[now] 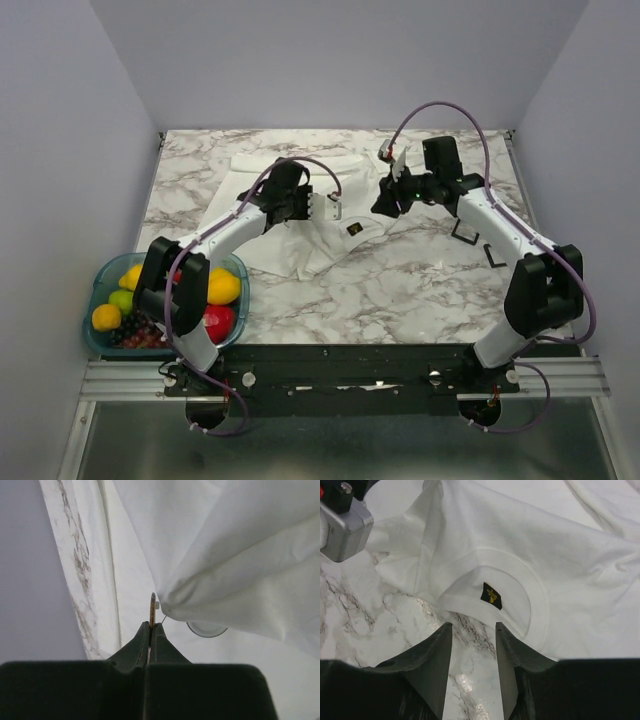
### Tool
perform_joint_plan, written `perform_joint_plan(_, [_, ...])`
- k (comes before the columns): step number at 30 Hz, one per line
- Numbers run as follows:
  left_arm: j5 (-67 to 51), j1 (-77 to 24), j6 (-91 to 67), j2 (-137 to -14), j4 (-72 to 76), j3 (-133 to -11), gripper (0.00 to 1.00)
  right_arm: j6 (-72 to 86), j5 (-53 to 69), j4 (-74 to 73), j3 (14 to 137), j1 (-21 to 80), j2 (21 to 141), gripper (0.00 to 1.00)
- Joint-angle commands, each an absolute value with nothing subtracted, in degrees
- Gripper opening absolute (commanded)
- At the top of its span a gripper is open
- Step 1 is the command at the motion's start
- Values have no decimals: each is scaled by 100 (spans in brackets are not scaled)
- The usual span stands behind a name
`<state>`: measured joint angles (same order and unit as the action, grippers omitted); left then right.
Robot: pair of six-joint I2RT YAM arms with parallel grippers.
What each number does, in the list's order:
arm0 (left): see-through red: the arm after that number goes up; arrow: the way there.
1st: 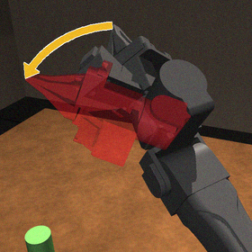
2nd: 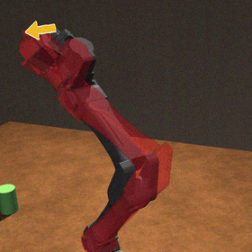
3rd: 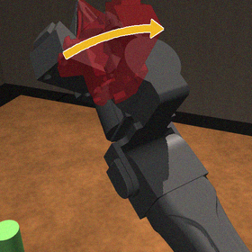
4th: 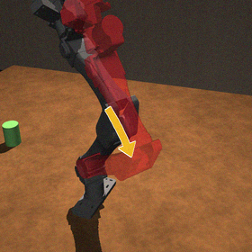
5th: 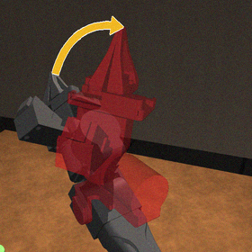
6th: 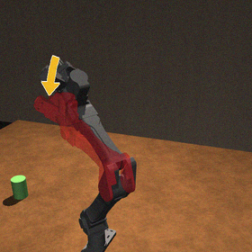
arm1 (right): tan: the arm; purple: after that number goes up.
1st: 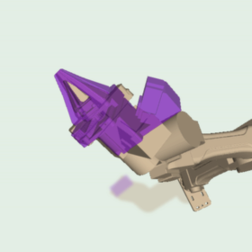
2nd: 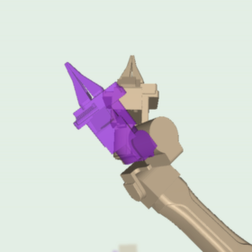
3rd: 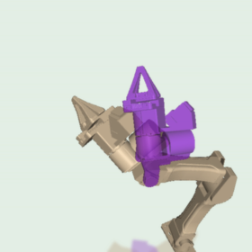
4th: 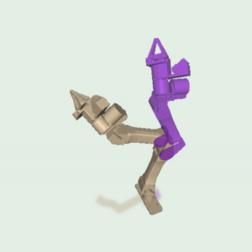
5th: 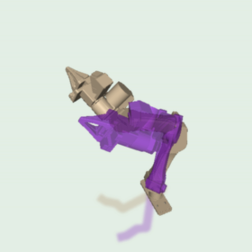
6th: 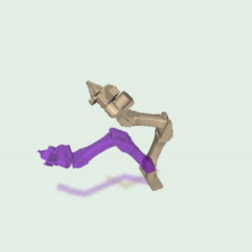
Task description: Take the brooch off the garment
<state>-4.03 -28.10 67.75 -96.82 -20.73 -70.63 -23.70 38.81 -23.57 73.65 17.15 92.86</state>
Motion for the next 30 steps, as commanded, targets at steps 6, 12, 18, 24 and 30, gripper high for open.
perform_joint_plan(6, [-1036, -2654, 3306, -9536, -2748, -7812, 0, -4672, 5036, -3663, 8366, 1828, 10431, 53])
perform_joint_plan(12, [-1441, -2532, 2277, -9747, -3244, -8174, 0, -5791, 4826, -3814, 8306, 2249, 10739, 55])
perform_joint_plan(18, [-2249, -2022, 1259, -10019, -3129, -8183, 0, -5459, 4078, -3508, 8254, 3014, 10907, 57])
perform_joint_plan(24, [-2653, -1969, 783, -10213, -2953, -8288, 0, -4554, 2692, -2998, 8033, 3515, 11029, 59])
perform_joint_plan(30, [-2900, -1899, 598, -10336, -3120, -8481, 0, -4184, 1547, -2778, 8183, 3656, 11513, 58])
